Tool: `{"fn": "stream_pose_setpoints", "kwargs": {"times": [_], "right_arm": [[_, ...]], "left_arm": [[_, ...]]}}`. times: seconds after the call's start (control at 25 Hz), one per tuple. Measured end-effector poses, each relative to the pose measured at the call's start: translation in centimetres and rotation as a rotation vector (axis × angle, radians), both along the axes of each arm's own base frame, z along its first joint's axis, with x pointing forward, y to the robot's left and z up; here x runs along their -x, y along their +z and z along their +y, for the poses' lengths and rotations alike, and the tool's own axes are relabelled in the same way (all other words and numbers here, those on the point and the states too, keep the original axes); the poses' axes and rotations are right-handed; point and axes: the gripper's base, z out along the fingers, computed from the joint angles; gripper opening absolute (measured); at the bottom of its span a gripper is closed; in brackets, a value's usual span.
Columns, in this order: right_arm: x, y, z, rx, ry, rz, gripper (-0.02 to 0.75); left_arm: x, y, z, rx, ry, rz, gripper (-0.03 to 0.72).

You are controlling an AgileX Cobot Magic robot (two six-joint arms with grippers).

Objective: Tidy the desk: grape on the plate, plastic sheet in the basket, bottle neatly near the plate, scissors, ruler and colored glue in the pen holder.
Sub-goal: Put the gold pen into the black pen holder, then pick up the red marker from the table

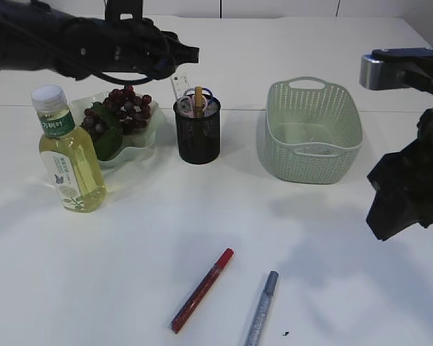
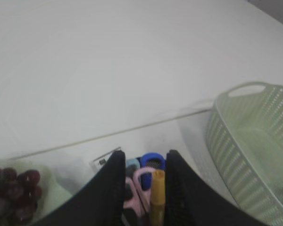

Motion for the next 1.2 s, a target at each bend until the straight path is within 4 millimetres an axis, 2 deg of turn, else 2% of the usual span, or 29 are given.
{"fn": "stream_pose_setpoints", "kwargs": {"times": [0.12,0.28,0.48,0.68,0.8,1.08,1.2], "right_arm": [[0.0,0.0,0.1,-0.009,-0.012,-0.001,0.449],[-0.1,0.0,0.1,-0.019,-0.020,-0.006,0.449],[-0.1,0.1,0.2,-0.026,-0.024,-0.009,0.449],[-0.1,0.1,0.3,-0.033,-0.024,-0.004,0.449],[0.0,0.0,0.2,-0.030,-0.023,0.010,0.449],[0.1,0.0,0.2,-0.029,-0.022,0.013,0.449],[0.1,0.0,0.2,-0.029,-0.022,0.013,0.449]], "left_arm": [[2.1,2.1,-0.3,-0.063,-0.010,0.103,0.220],[5.6,3.4,-1.3,-0.179,-0.045,0.285,0.223],[9.7,2.6,-2.6,-0.320,-0.115,0.568,0.223],[12.7,1.8,-3.5,-0.381,-0.209,0.798,0.223],[13.9,1.7,-4.3,-0.396,-0.248,0.855,0.224],[16.3,1.6,-6.9,-0.418,-0.310,0.868,0.238],[17.0,0.5,-8.3,-0.439,-0.322,0.881,0.239]]}}
